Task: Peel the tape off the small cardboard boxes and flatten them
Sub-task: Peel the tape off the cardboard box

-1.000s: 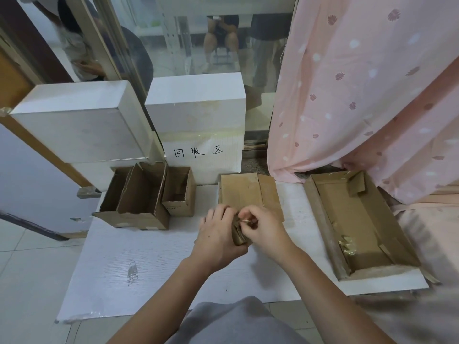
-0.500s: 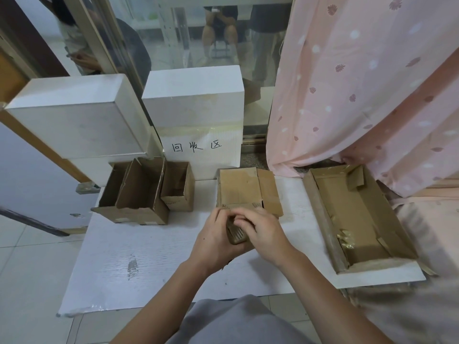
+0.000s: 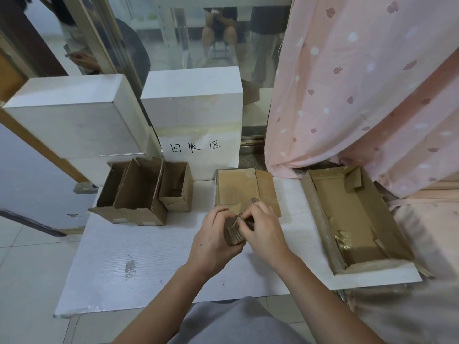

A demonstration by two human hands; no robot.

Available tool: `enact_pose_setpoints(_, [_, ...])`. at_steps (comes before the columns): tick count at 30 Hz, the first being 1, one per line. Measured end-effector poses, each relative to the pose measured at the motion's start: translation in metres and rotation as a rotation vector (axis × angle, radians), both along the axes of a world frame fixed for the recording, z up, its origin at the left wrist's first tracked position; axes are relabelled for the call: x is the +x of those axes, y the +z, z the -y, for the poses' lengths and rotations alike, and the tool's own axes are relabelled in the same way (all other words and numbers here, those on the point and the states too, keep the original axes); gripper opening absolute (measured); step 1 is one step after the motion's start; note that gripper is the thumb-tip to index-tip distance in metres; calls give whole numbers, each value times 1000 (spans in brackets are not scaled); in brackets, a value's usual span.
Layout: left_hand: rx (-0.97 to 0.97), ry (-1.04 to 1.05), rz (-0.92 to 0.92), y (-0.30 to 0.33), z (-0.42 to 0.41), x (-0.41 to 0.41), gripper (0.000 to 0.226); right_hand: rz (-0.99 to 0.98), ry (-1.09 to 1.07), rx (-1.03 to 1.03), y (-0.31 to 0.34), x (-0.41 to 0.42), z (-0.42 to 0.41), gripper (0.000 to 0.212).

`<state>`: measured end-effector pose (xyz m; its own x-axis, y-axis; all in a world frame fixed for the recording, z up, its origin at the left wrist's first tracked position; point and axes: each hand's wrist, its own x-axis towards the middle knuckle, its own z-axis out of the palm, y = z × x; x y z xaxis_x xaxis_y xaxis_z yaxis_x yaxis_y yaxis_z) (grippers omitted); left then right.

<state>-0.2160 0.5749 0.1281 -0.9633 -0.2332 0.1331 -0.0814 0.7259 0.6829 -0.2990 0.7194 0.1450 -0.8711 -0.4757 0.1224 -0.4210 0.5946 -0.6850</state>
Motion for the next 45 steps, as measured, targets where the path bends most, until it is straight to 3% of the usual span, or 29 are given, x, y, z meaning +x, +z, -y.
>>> enact_pose_setpoints(5, [-24,-54,-23,0,7,4,70,-41,-171,-77,3,-16,-15,16])
enact_pose_setpoints(11, [3,5,-15,-5,9,3,70,-121,46,-109,0,-7,-11,9])
enact_pose_setpoints(14, [-3,20,-4,-7,13,4,71,-30,66,-153,-4,-3,-8,19])
enact_pose_setpoints(18, [-4,-33,-28,-9,12,8,73,82,-179,-141,-10,-8,-7,33])
enact_pose_setpoints(22, [-3,-61,-46,-8,11,8,73,320,-216,-262,-10,-14,-8,10])
enact_pose_setpoints(26, [49,-91,12,-5,20,7,71,322,-340,-313,-8,-18,-11,16])
enact_pose_setpoints(30, [-160,-86,185,-7,32,4,90,270,-255,-243,-7,-14,-11,23])
enact_pose_setpoints(33, [-369,-66,222,-11,24,0,102,256,-146,-193,-1,-1,2,15])
enact_pose_setpoints(36, [-242,-49,239,-14,16,-3,97,258,-28,-196,-4,15,18,10])
enact_pose_setpoints(41, [-156,-56,258,-16,19,1,90,235,-124,-302,-11,22,19,11])
enact_pose_setpoints(45, [-105,5,277,-15,15,1,77,150,64,-232,-14,27,21,6])
